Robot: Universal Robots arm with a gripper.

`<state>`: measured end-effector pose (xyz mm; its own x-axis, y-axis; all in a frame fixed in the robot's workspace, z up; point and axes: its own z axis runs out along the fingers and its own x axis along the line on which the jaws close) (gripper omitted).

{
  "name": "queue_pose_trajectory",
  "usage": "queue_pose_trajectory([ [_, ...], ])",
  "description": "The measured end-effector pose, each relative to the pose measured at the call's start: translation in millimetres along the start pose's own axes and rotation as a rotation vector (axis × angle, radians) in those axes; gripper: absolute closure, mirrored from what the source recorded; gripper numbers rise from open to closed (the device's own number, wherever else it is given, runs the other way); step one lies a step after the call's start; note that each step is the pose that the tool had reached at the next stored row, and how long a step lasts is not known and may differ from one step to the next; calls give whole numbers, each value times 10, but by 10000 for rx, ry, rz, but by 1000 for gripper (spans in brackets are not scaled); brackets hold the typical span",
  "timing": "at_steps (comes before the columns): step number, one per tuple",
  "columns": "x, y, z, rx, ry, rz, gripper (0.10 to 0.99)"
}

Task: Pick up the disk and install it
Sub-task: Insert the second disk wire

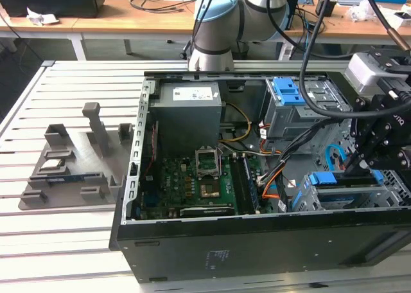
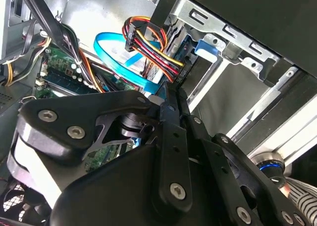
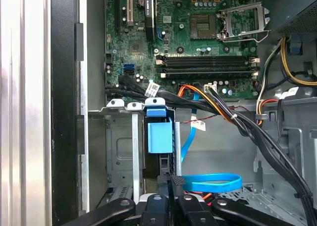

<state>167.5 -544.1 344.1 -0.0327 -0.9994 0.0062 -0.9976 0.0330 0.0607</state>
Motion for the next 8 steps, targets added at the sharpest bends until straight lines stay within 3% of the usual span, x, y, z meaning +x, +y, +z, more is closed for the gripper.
queue_pose_trajectory([
  [8,0,-1,12,-1,-6,-1,918],
])
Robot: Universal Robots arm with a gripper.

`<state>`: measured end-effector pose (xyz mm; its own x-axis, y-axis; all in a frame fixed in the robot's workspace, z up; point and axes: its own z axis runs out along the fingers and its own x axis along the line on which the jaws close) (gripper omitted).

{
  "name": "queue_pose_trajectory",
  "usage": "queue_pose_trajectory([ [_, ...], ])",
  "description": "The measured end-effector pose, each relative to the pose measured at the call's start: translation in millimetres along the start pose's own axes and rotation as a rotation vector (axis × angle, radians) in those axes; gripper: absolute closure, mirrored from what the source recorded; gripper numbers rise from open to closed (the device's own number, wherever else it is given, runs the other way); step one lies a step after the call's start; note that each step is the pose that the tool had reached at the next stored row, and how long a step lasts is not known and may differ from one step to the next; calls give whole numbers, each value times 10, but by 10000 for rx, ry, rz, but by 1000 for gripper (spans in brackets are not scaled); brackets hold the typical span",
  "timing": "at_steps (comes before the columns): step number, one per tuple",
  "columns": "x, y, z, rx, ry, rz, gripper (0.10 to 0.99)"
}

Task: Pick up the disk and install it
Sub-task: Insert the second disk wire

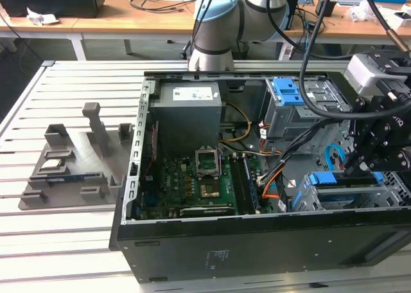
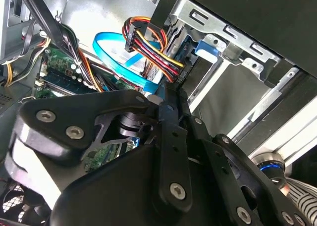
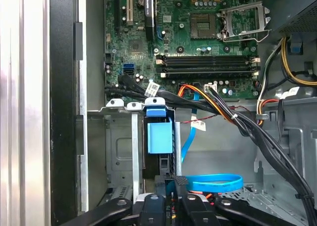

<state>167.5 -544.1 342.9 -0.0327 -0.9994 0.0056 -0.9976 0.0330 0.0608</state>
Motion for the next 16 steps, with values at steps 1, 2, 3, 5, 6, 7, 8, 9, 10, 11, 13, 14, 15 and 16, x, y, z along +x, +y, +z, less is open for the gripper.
queue_pose_trajectory([
  [1,0,0,0,0,1,0,859],
  [2,0,0,-1,0,3,0,792],
  [3,0,1,-7,0,4,0,792],
  [5,-10,7,-99,1,6,1,792],
  [6,-34,10,-134,0,3,0,792],
  [7,-55,12,-170,1,6,0,808],
  [8,-81,16,-220,0,5,1,871],
  [9,-97,19,-253,1,5,1,937],
  [10,-113,21,-287,1,7,0,980],
  [11,-141,26,-350,1,5,1,980],
  [13,-161,31,-413,1,7,1,980],
  [14,-161,33,-441,1,6,1,980],
  [15,-161,33,-456,0,5,1,980],
  [16,-161,35,-477,0,6,1,980],
])
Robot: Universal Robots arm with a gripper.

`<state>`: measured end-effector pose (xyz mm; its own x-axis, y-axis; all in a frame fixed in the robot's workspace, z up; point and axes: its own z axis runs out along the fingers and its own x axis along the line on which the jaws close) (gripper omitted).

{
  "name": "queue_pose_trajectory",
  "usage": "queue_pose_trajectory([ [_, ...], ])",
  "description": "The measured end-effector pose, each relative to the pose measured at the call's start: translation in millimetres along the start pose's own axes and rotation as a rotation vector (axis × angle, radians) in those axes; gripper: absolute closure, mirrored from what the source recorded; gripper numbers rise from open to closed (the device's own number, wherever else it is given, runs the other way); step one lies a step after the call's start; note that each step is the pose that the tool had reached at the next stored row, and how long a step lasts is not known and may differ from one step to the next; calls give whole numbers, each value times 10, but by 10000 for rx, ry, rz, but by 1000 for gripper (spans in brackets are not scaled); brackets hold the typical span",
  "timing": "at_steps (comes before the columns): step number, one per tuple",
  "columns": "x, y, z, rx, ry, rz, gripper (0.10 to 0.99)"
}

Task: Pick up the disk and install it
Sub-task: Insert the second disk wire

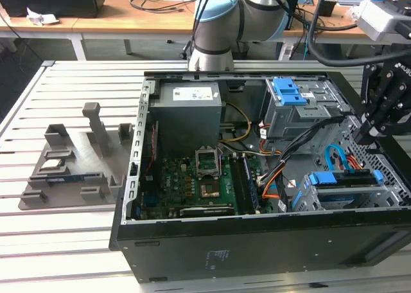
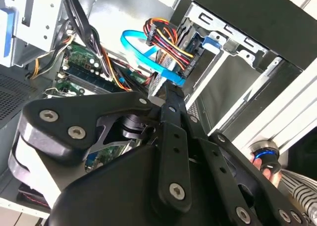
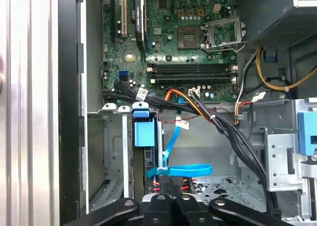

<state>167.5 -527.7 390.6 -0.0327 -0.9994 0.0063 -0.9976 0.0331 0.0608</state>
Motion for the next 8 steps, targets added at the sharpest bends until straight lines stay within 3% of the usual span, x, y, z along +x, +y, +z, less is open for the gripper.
queue_pose_trajectory([
  [8,0,1,-13,0,-1,0,980],
])
